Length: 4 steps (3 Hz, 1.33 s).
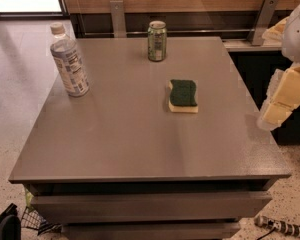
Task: Pick blue plastic bottle
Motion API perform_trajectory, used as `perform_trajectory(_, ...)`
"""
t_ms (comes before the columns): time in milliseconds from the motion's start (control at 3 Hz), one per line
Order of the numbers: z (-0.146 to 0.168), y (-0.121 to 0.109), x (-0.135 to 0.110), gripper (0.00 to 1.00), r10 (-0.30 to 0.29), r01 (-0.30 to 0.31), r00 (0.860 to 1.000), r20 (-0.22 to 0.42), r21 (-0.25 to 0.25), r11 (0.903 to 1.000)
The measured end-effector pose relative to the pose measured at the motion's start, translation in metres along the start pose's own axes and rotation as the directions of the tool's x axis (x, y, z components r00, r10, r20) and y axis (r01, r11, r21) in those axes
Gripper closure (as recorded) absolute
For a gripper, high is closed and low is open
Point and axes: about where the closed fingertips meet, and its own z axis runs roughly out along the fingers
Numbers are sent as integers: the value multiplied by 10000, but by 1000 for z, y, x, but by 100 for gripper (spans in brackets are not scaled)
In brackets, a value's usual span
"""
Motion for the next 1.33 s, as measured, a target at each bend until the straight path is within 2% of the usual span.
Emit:
perform_trajectory(333, 17, -2, -20, 0, 538, -559, 9935, 1004, 182, 9983)
perform_trajectory(667, 51, -19, -81, 0, 944, -1055, 9341, 3443, 135, 9943)
perform_trajectory(1000, 67, -35, -121, 0, 922, -1229, 8577, 5058, 276, 9920)
perform_trajectory(1333, 79, -45, -156, 0, 748, -1408, 7531, 6537, 491, 9888)
